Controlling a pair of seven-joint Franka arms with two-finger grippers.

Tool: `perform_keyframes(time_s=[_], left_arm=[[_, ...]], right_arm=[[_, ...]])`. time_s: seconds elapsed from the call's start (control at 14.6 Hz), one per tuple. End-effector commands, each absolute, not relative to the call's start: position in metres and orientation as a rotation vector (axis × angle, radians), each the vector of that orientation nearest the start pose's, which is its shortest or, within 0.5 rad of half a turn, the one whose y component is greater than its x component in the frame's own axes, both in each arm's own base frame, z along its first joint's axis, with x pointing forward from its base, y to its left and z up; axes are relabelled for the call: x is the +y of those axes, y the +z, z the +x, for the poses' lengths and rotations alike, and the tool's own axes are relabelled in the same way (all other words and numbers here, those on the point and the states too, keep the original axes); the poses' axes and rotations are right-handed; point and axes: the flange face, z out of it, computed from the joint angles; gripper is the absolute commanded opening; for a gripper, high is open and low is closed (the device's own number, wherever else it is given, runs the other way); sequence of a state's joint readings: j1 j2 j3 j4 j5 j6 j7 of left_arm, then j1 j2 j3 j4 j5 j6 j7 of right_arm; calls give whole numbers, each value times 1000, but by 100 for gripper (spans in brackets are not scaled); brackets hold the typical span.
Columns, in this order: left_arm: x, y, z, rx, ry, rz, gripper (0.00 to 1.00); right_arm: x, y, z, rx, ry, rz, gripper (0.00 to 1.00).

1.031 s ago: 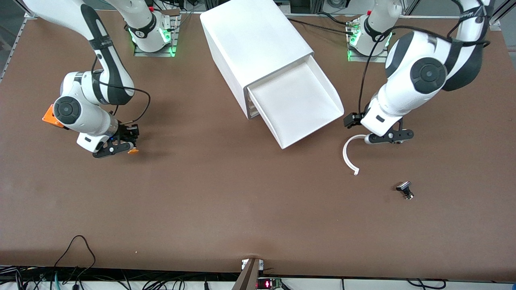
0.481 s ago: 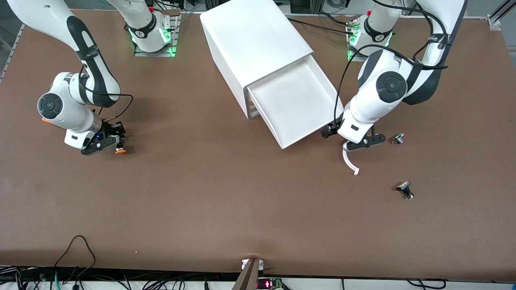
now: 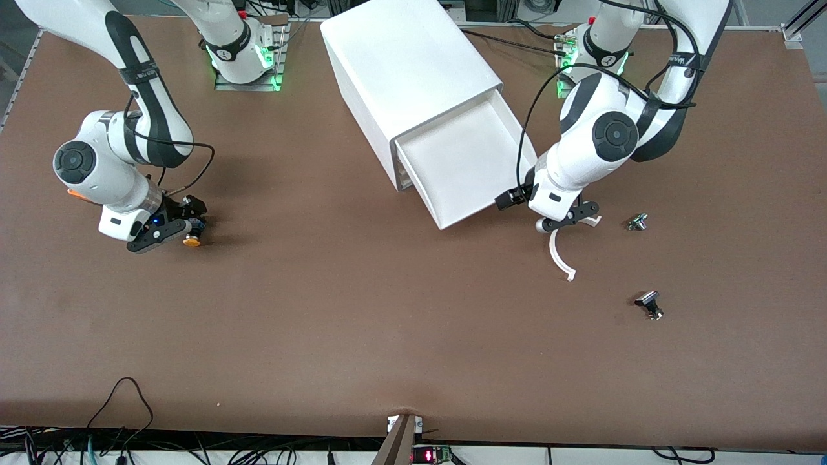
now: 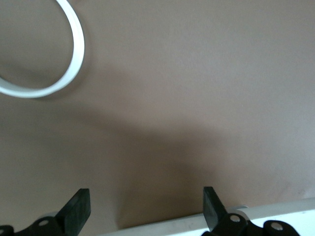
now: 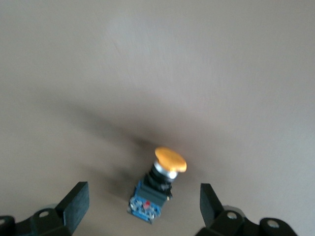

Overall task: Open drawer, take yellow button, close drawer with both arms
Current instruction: 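Place the yellow button on the table while the left gripper reaches the drawer, then push the drawer shut with the left gripper while the right gripper withdraws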

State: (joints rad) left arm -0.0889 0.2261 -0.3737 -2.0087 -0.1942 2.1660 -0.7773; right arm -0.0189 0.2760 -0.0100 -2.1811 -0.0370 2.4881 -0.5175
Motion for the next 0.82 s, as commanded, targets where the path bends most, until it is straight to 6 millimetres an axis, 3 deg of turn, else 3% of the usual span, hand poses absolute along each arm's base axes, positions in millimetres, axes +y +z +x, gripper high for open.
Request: perform_keyframes(time_s=[0.0,0.21,0.34,0.62,0.76], left_arm=[[-279,351,494,-766,357,-3196,100],[-293,349,473,-743,375,-3179,100],[-307,350,452,-737,392,-3170,100],[-317,354,426,-751,436,-3176,100],[-324,352,415,-725,454,-3173,100]], right_arm=[[7,300,581,-776,-83,-3041,100],[41,325,595,-576,-121,-2991,100],[67,331,597,-500,-136,-2979,100],[126,339,592,-163,-56,-3003,100],[142,351,590,60,19,-3012,100]])
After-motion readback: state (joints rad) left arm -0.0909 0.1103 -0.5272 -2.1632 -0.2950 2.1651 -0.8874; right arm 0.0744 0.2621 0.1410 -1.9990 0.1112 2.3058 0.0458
